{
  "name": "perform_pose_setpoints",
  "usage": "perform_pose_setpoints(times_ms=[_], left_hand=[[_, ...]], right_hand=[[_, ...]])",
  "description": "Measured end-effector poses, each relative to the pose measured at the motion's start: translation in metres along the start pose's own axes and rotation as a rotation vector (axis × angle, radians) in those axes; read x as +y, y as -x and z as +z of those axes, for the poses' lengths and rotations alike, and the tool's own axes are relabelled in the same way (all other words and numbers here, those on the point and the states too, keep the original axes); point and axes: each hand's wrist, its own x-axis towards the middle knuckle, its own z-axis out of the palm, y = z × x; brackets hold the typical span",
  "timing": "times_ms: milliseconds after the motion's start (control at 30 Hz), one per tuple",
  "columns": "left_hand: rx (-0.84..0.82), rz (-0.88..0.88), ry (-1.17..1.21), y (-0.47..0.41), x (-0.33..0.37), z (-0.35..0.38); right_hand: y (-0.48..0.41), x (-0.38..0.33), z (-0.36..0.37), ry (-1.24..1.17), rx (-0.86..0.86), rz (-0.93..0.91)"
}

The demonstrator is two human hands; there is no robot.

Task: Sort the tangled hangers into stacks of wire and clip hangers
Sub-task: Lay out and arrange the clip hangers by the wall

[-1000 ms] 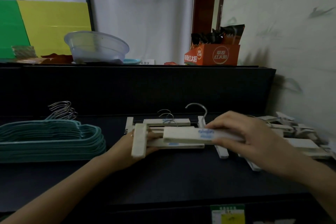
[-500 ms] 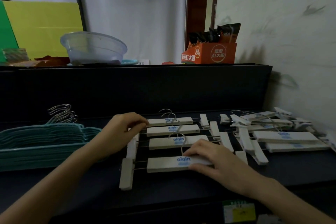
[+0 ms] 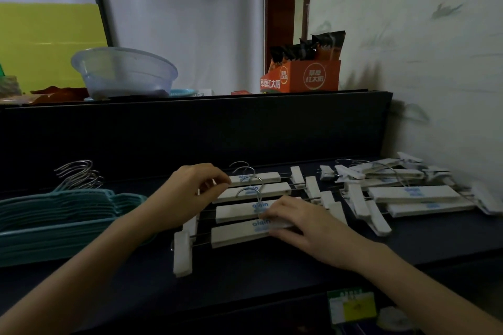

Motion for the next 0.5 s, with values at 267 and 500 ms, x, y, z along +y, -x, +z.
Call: perform_pose_setpoints(times_ms=[267,500], left_hand=[[-0.024,0.067,0.015,-0.031,0.041,0.016],[-0.072,0.099,0.006,-0.1,0.094,0.061]], right_hand=[[0.039,0.03,-0.062,0.109,0.137,0.041],[0.09,0.116,-0.137,0.116,0.216,0.278]])
